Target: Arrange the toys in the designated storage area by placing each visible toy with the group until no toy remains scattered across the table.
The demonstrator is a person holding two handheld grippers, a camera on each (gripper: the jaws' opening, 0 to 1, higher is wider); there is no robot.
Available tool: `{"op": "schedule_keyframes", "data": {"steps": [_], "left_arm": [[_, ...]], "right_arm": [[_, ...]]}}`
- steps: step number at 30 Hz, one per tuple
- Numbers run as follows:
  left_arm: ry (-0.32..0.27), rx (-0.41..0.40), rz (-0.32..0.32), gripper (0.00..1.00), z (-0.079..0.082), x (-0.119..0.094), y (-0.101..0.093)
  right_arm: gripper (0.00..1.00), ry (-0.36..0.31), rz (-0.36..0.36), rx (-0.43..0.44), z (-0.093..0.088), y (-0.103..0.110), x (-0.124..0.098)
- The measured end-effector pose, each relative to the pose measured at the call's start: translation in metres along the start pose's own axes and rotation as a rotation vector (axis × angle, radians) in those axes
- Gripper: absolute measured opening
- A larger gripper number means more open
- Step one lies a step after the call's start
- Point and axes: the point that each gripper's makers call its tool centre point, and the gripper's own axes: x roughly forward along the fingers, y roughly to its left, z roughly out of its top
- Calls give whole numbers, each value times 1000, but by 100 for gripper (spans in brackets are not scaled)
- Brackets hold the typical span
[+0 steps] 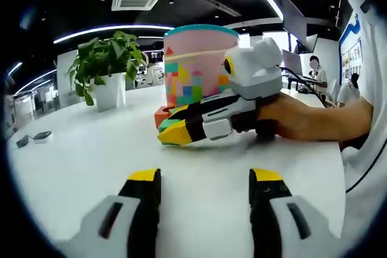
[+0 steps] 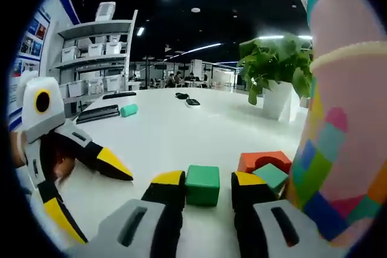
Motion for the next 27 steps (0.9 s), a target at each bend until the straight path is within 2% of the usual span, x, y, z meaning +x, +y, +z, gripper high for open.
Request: {"op": "schedule_keyframes", "data": {"steps": [4, 6, 8, 20, 26, 27], "left_arm": [[1, 0, 1, 60, 0, 0, 0], [3, 2, 2, 60, 0, 0, 0], [3, 1, 2, 60, 0, 0, 0], [2, 2, 3, 60, 0, 0, 0], [0, 0, 5, 60, 1, 0, 0], [0, 1, 5, 60, 1, 0, 0]], "right_arm": [[22, -9, -1, -2, 2, 1, 1], [22, -21, 8, -1, 5, 6, 4], [22, -20, 5, -38, 4, 6, 5], [21, -21, 12, -32, 5, 6, 1], [21, -54, 38, -4, 25, 10, -17], [21, -83, 47, 7, 37, 12, -24]]}}
